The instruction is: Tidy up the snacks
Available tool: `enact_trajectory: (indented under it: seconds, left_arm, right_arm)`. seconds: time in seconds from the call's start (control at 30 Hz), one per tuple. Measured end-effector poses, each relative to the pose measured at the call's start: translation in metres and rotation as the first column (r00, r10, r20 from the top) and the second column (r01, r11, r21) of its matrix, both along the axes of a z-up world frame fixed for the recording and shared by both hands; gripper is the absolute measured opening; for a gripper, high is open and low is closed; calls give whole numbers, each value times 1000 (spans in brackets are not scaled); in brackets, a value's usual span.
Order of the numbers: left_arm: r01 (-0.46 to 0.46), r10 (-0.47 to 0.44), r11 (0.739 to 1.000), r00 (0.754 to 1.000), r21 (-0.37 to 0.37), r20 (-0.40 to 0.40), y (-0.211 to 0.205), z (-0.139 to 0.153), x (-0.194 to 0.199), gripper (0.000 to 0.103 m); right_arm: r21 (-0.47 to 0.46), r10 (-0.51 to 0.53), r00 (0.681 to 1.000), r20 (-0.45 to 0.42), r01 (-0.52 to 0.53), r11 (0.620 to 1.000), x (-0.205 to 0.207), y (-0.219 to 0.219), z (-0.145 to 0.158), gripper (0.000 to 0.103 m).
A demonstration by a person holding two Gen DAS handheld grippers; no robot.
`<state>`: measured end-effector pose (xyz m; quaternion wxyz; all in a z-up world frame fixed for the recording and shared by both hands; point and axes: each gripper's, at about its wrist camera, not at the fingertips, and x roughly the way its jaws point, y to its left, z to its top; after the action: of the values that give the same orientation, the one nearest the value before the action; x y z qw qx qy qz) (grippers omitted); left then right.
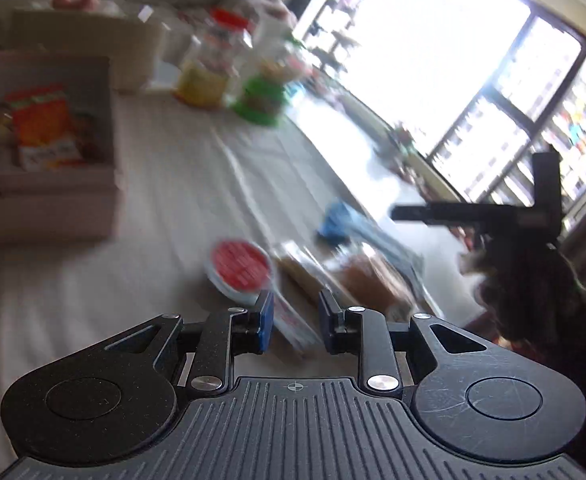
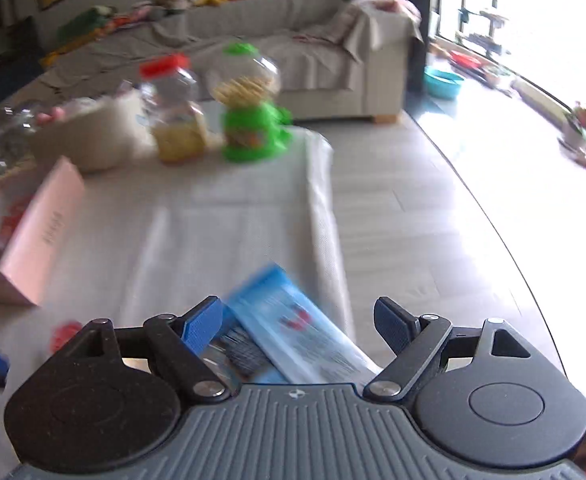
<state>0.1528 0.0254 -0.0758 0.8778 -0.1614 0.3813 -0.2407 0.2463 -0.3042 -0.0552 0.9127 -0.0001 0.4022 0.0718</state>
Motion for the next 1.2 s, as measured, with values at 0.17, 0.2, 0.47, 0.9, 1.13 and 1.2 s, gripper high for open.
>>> enact_trajectory:
  seconds: [0.17,0.2,0.47,0.9,1.13,1.2]
  left_arm:
    - [38,-36,998,998,43,-50,-17,-9,-11,28]
    - [33,-30,998,998,46,-57,-19,-13,-16,28]
    - [-54,57,998,994,39,-91,-14,-18,-6,28]
    - [49,-48,998,999,50,-10,-40,-4,-14,28]
    - [66,-68,985,998,162,13,-55,-8,-18,28]
    - [33,-35,981,999,189,7,-53,-12,-13,28]
  right_arm:
    - [58,-6,1000,-3,6,998,18,-5,-24,72]
    - [73,17,1000,-21,-15,997,22,-3,-29,67]
    - [169,124,991,-54,-113,979,-16,29,-37,57]
    - [187,202,978,56,-209,960,-99,42,-10,71]
    - [283,235,971,52,-240,929,-110,49,-12,78]
    - [291,229,972,41,-231,928,-108,51,-21,81]
